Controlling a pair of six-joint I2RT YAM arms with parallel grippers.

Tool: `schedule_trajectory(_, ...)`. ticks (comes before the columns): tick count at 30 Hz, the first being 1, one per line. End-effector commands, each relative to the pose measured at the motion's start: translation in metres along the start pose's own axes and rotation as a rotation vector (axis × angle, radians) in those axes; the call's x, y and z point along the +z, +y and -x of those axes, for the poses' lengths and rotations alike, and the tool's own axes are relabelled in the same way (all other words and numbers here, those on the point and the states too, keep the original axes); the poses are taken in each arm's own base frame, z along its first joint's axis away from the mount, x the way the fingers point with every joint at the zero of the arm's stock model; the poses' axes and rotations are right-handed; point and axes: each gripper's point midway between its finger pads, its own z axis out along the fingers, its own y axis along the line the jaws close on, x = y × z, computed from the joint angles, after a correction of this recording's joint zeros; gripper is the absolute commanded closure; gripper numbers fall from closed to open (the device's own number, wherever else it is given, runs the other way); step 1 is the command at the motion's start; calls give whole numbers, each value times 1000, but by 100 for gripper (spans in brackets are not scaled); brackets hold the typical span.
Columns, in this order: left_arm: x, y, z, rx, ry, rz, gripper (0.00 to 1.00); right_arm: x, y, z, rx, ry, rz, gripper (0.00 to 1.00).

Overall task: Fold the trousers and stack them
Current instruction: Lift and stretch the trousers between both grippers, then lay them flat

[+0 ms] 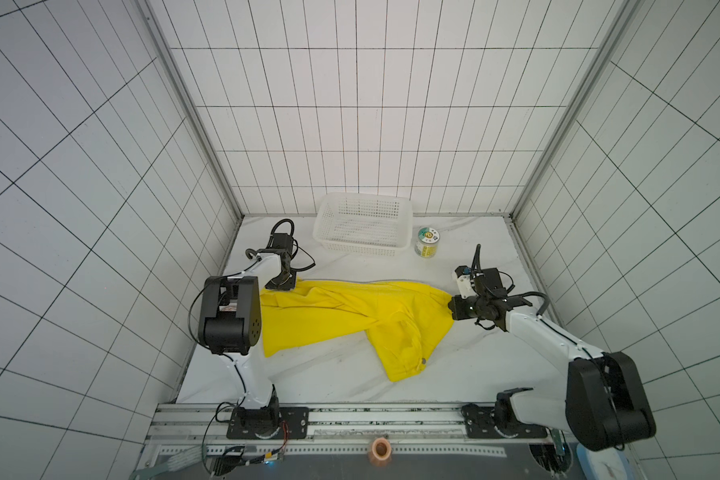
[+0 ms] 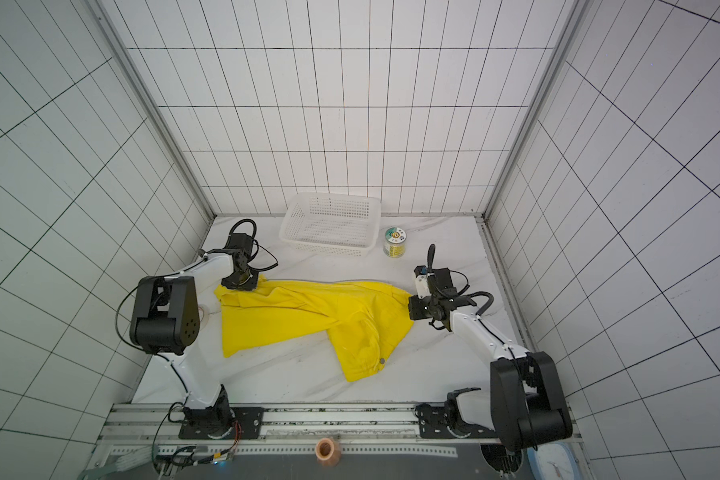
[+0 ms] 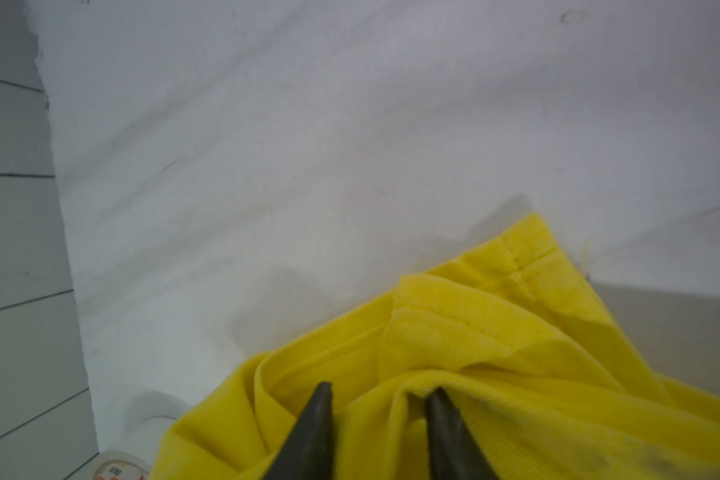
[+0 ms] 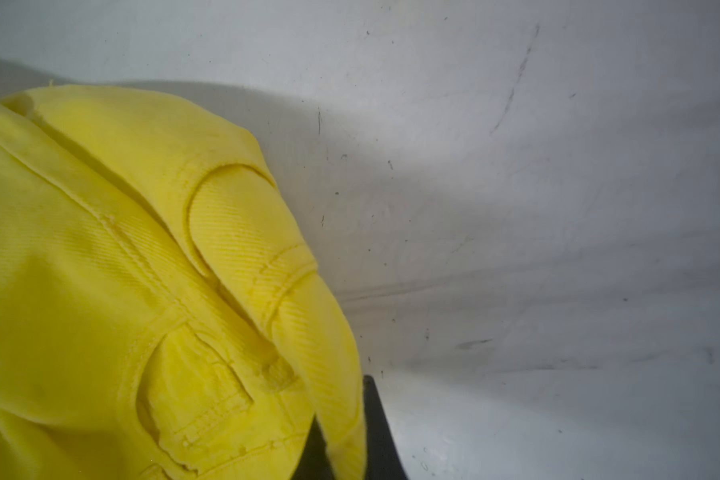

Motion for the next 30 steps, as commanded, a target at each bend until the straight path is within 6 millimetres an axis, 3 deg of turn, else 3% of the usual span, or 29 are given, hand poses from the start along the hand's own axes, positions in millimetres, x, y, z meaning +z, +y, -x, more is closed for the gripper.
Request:
schedule_trajectory(1,2,2,15,3,-15,-2,89,-29,-21,44,-32,-79,-107,100)
schedule_trajectory(3,-4,6,18,-4,-10,14,100,-37,-26,53,-38,-98,-136,100)
schedule_trajectory(8,-49,26,37,-42,-96,58,100,-67,-41,86,-48,-190,-227,100)
schedule_trajectory(12,-100,43,48,-70,-175,84,100,-103,-50,120,-108,-292,-313,100)
schedule_trajectory(20,-210,83,40,-150,-353,186,100,-190,-56,169,-254,-528,-512,100)
schedule_trajectory(23,-250,97,34,-181,-454,208,100,-226,-51,179,-263,-652,-545,100)
schedule_trajectory(30,-343,134,11,-231,-653,313,100,-308,-31,171,-306,-924,-594,100)
